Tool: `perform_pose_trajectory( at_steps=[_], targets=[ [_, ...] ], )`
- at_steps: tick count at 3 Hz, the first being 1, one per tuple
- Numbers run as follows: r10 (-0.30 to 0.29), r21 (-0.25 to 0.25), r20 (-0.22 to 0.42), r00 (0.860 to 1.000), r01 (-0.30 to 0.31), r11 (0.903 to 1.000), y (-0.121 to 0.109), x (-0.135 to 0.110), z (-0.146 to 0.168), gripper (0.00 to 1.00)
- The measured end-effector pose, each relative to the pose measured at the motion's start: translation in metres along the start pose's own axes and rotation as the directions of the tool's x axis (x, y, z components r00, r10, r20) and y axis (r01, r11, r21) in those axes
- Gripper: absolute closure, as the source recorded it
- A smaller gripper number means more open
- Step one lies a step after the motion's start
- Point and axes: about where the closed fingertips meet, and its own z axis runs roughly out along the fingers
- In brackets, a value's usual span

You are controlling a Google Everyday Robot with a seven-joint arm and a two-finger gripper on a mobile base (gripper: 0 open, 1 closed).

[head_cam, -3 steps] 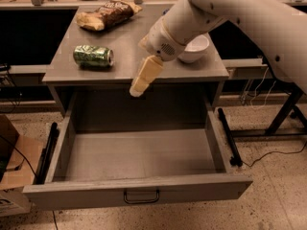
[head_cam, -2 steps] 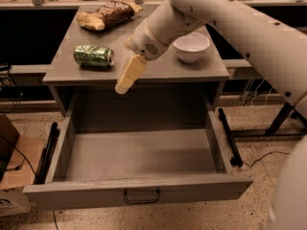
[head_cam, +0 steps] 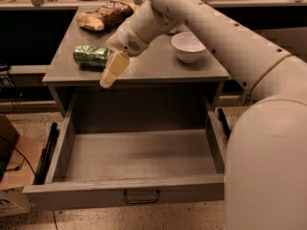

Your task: Place green can into top drawer

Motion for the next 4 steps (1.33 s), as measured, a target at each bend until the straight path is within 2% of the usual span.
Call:
perform_pose_trajectory(
  at_steps=[2, 4],
  targets=[
    [-0.033, -0.021, 0.034, 0.999, 0.033, 0.9992, -0.036, -0.017, 0.027, 0.0],
    [-0.02, -0.064, 0.038, 0.999, 0.023, 0.9977, -0.058, -0.02, 0.06, 0.0]
  ],
)
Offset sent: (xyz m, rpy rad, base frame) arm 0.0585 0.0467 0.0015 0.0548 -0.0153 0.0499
